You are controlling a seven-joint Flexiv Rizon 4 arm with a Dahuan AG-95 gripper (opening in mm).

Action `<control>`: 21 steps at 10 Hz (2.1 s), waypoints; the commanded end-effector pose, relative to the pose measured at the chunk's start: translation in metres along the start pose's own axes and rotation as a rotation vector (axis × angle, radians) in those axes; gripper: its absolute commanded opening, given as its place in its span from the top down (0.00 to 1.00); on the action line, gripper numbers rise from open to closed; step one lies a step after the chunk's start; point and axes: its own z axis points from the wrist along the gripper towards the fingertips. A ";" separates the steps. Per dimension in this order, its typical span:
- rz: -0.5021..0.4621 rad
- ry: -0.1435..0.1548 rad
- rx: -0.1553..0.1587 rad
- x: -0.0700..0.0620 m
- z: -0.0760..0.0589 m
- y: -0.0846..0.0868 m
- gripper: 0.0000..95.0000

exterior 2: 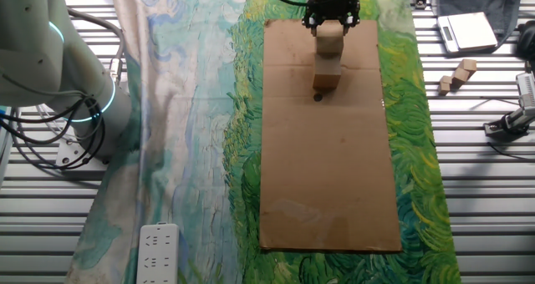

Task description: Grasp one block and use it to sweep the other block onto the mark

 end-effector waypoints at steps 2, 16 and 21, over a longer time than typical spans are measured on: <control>0.002 0.004 0.001 0.000 0.000 0.000 1.00; 0.038 -0.002 0.004 0.000 0.000 0.000 1.00; 0.088 0.003 0.004 0.000 0.000 0.000 1.00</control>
